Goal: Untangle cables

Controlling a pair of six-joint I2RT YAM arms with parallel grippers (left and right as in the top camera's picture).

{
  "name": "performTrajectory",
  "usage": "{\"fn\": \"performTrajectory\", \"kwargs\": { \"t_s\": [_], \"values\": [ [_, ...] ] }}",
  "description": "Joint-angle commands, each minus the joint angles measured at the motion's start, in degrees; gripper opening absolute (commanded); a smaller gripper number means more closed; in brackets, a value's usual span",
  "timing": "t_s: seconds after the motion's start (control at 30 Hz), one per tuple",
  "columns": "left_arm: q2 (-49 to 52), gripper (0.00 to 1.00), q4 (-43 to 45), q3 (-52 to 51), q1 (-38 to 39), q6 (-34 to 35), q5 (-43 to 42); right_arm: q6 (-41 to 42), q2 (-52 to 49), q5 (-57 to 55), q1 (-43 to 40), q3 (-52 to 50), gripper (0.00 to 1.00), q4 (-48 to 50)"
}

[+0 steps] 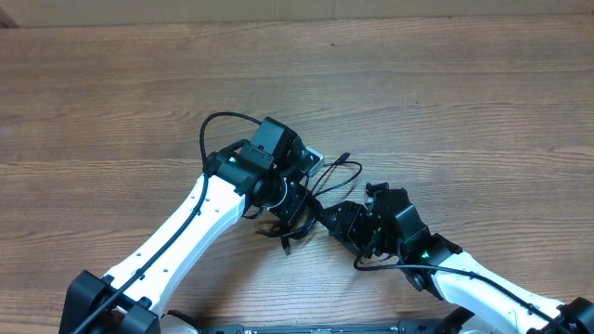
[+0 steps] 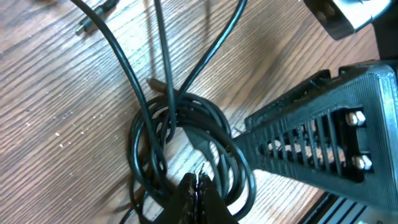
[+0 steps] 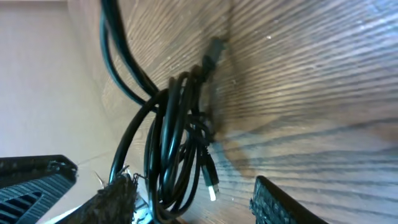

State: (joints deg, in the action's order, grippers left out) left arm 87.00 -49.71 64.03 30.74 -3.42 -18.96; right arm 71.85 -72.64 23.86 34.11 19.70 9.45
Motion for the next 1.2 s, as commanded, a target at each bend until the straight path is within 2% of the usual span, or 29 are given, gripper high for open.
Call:
{"fn": "performTrajectory", "kwargs": {
  "t_s": [0.0, 0.23, 0.6, 0.77, 0.83, 0.9, 0.97, 1.07, 1.17],
  "values": [
    [-0.8, 0.04, 0.2, 0.6, 0.0, -0.9, 2.0, 2.4, 0.0, 0.6, -0.9, -0.2, 0.63, 0.2],
    [-0.8, 0.04, 0.2, 0.6, 0.0, -0.2, -2.5, 8.8, 0.0, 0.7, -1.0, -0.2, 0.59, 0.7],
    [-0.8, 0.04, 0.3, 0.6, 0.0, 2.4, -3.1, 11.3, 0.0, -1.2, -1.0, -0.2, 0.6, 0.3],
    [-0.8, 0.04, 1.8, 0.6, 0.0, 5.1, -2.2, 11.1, 0.0, -2.6, -1.0, -0.2, 0.7, -2.1],
    [-0.8, 0.04, 2.5, 0.6, 0.0, 7.5, -0.5, 10.6, 0.0, -5.0, -1.0, -0.2, 0.74, -4.7],
    [-0.8, 0.04, 3.2, 0.6, 0.0, 12.7, 3.3, 10.6, 0.0, -6.5, -1.1, -0.2, 0.83, -5.8],
    [-0.8, 0.07, 3.3, 0.6, 0.0, 17.2, 6.8, 10.6, 0.0, -6.9, -1.1, -0.2, 0.86, -5.2],
    [-0.8, 0.12, 3.2, 0.6, 0.0, 24.4, 9.3, 10.6, 0.0, -7.5, -1.1, -0.2, 0.86, -5.3],
    [-0.8, 0.14, 3.1, 0.6, 0.0, 28.4, 9.3, 10.6, 0.0, -7.3, -1.1, -0.2, 0.86, -5.3]
  ]
}}
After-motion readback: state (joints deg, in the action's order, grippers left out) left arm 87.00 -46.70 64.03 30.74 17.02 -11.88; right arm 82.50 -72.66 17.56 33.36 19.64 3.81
